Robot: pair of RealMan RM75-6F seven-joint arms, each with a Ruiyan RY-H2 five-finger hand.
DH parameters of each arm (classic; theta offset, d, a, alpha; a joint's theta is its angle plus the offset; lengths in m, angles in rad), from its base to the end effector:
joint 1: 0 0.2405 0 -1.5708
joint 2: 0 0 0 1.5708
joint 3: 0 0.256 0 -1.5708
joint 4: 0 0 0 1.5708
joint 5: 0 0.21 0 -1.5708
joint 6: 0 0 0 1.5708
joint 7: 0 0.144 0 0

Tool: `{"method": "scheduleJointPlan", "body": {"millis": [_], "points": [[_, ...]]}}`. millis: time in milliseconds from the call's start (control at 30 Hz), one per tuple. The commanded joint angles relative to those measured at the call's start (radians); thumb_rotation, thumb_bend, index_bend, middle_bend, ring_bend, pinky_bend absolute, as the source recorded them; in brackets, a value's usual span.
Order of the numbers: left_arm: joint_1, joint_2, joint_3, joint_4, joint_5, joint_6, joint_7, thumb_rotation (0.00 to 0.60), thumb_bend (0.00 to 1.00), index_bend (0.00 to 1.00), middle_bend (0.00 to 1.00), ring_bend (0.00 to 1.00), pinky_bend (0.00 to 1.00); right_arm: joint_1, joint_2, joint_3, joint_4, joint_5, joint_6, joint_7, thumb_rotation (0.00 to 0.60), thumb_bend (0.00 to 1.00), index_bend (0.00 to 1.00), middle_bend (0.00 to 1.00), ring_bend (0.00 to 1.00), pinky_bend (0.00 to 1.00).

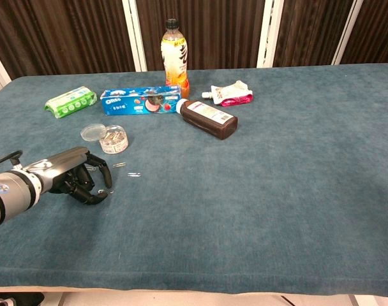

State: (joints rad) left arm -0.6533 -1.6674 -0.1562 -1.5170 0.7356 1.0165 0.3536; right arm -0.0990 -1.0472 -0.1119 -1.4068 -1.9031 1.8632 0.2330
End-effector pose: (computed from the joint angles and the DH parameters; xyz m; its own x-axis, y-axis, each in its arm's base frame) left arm -0.1900 0.3026 -0.0575 0.1376 0.4688 0.8725 0.9854 0.0245 -0.1686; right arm -0.3100 -0.0799 0.1981 0.3657 0.0444 0.9297 -0.8877 -0.2836 0.3627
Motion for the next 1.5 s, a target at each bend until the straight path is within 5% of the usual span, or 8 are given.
{"method": "scheduleJointPlan", "body": {"millis": [33, 467, 1500], "points": [[0.004, -0.006, 0.007, 0.010, 0.022, -0.002, -0.007, 0.600, 0.35, 0.52, 1.00, 1.00, 1.00, 0.002, 0.007, -0.003, 0.006, -0.001, 0.003, 0.024, 0.600, 0.18, 0.00, 0.00, 0.00, 0.00], [0.009, -0.026, 0.012, 0.063, 0.073, -0.011, -0.012, 0.600, 0.35, 0.52, 1.00, 1.00, 1.00, -0.007, 0.002, 0.000, 0.013, 0.007, 0.017, 0.027, 0.600, 0.18, 0.00, 0.00, 0.00, 0.00], [-0.005, 0.004, 0.000, 0.039, -0.016, -0.053, 0.055, 0.600, 0.36, 0.60, 1.00, 1.00, 1.00, -0.007, 0.000, 0.004, 0.002, 0.015, 0.006, 0.009, 0.600, 0.18, 0.00, 0.00, 0.00, 0.00]]}}
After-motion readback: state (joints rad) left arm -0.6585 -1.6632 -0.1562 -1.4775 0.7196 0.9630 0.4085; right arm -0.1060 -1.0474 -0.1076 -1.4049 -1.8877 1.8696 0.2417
